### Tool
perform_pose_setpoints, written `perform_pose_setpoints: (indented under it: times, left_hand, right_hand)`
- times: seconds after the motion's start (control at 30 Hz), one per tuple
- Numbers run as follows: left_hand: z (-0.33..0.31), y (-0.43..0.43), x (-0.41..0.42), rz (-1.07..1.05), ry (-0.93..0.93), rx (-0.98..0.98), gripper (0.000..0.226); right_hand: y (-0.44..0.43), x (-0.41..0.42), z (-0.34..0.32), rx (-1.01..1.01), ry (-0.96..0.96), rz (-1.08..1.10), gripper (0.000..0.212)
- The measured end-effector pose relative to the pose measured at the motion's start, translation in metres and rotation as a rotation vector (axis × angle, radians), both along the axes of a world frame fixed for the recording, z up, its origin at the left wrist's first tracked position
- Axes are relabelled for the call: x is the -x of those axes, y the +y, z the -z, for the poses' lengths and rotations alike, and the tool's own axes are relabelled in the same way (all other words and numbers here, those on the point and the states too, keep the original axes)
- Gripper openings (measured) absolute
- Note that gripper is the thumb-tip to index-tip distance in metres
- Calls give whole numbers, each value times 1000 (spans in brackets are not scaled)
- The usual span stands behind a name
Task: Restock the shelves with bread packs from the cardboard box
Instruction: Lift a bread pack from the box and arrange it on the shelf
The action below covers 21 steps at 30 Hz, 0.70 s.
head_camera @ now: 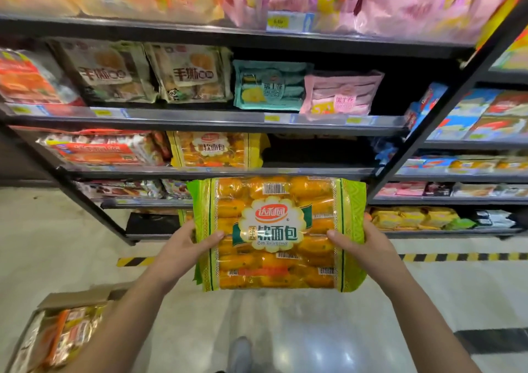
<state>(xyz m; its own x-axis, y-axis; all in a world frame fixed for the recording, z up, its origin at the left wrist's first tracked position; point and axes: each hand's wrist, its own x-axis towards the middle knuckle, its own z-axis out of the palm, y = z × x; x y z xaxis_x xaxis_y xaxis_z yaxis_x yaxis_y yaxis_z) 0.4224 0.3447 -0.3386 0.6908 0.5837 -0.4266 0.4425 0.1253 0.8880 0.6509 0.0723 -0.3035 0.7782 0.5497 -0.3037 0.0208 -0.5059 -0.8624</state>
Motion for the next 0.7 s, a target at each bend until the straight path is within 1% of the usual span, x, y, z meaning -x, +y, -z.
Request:
perform_pose_setpoints:
  times: [0.07,0.23,0.33,0.4,0.5,0.57,0.7]
  left_hand:
    - [5,4,-18,-10,8,-8,39]
    - [24,9,-58,-95,68,-24,40]
    - [57,13,-83,-113,124,-71,41]
    - [94,16,-99,-147,139,-77,40]
    - [166,23,-124,-207,119,-91,43]
    - [223,28,-139,-214,74,-107,48]
    - [311,35,-164,-236,-55,-176,41]
  right_hand:
    - [5,-16,9,-15,-18,-11,30]
    - [19,-56,37,-13,-24,-27,45]
    - [27,-86,74,-20,-8,-39,47]
    - [32,-104,112,-28,-18,-25,47]
    - [44,-133,186,-41,-44,-6,43]
    - [51,-149,240,-68,-69,-13,45]
    - [62,-176,319,-126,-89,-7,34]
